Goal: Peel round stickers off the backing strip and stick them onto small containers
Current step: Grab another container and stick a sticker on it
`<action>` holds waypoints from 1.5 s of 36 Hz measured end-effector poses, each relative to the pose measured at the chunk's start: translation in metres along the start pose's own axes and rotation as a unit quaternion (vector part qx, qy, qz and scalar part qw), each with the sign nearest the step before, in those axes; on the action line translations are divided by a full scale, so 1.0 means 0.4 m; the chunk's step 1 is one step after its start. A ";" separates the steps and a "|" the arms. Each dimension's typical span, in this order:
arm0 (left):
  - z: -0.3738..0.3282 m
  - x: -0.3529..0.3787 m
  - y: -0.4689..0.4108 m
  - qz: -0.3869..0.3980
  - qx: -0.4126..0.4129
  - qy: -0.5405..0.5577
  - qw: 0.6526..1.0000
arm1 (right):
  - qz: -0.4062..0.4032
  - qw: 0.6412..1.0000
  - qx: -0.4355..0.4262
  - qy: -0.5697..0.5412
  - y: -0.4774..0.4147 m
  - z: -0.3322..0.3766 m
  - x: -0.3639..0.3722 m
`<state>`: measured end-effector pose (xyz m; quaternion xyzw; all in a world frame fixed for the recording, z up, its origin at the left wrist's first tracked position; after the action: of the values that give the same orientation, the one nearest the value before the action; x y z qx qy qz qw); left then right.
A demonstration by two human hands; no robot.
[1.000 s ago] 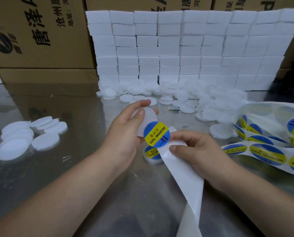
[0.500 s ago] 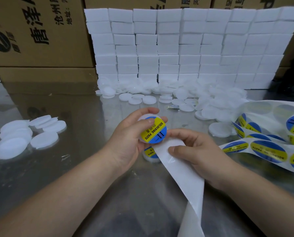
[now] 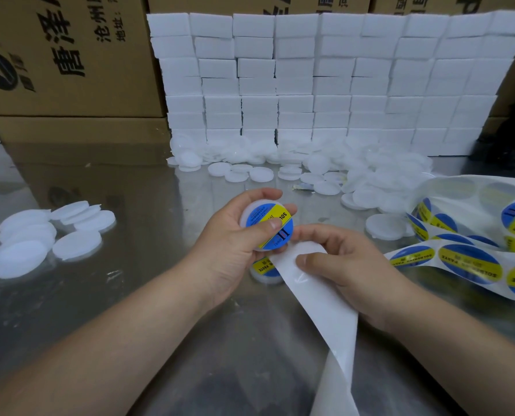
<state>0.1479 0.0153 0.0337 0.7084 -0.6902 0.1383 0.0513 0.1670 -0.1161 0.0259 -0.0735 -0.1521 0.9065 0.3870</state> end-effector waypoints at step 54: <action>-0.049 -0.012 0.009 -0.145 0.093 -0.061 0.983 | -0.078 0.995 0.049 0.039 -0.003 -0.019 -0.023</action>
<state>0.1418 0.0248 0.0506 0.8099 -0.5660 0.1498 -0.0371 0.1759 -0.1203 0.0193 -0.0780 -0.0973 0.8763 0.4653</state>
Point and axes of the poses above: each hand's wrist, its own y-axis away from the middle knuckle, its own x-axis out of the palm, z = x × y, the point moved 4 cm from there along -y, towards the middle knuckle, and after that the axes turned 10 degrees about -x, right-handed, at the moved point
